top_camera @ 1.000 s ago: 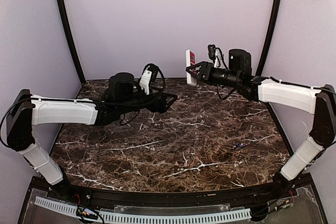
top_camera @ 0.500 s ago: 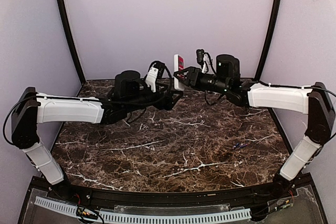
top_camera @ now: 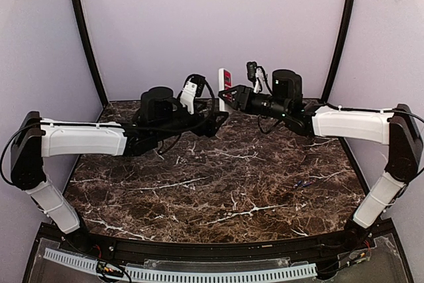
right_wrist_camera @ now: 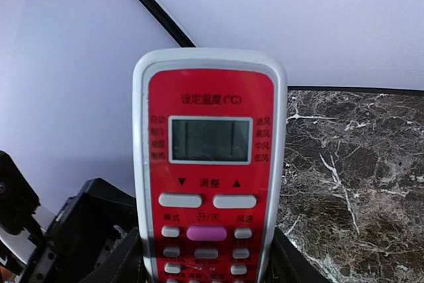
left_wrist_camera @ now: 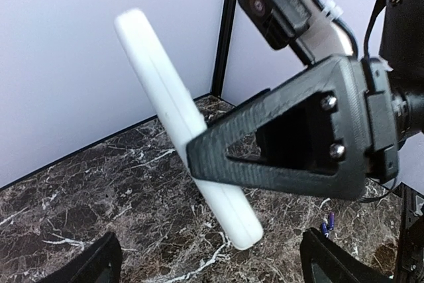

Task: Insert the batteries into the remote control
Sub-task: Pass from the right arm to the left, then pass from the left arm to the right

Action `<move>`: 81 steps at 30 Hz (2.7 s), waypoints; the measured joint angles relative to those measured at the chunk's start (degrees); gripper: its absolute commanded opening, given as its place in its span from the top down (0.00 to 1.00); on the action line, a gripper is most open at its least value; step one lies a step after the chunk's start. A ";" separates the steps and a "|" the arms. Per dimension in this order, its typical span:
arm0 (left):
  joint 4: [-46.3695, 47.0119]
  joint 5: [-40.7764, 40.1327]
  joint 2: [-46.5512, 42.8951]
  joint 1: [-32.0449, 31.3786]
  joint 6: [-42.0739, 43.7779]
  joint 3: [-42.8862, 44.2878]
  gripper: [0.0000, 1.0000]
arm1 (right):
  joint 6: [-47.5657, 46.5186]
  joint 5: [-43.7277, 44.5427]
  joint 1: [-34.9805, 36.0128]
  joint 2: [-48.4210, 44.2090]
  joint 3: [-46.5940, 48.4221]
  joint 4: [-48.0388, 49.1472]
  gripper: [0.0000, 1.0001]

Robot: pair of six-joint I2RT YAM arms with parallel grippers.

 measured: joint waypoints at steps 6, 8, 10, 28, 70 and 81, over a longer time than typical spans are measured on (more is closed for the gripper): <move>-0.90 1.57 -6.43 2.58 -1.44 -0.72 0.13 | -5.18 0.44 0.02 -1.01 -2.27 -0.55 0.55; -1.46 2.29 -7.26 4.57 -3.06 0.00 0.16 | -6.75 0.48 0.09 -1.01 -2.89 -0.57 0.55; -3.28 2.40 -6.93 6.32 -4.63 1.77 0.18 | -8.52 0.83 0.37 -1.03 -3.54 -0.63 0.55; -8.72 7.02 0.35 6.67 -12.07 8.26 0.54 | -22.71 8.70 7.23 -0.83 -3.30 -1.77 0.56; -22.67 -11.76 1.29 5.81 -39.85 11.21 1.00 | -46.80 42.25 16.55 13.38 15.13 -20.24 0.26; -23.65 -12.07 1.11 6.43 -51.15 10.34 1.00 | -54.10 52.04 18.47 15.26 12.46 -12.46 0.44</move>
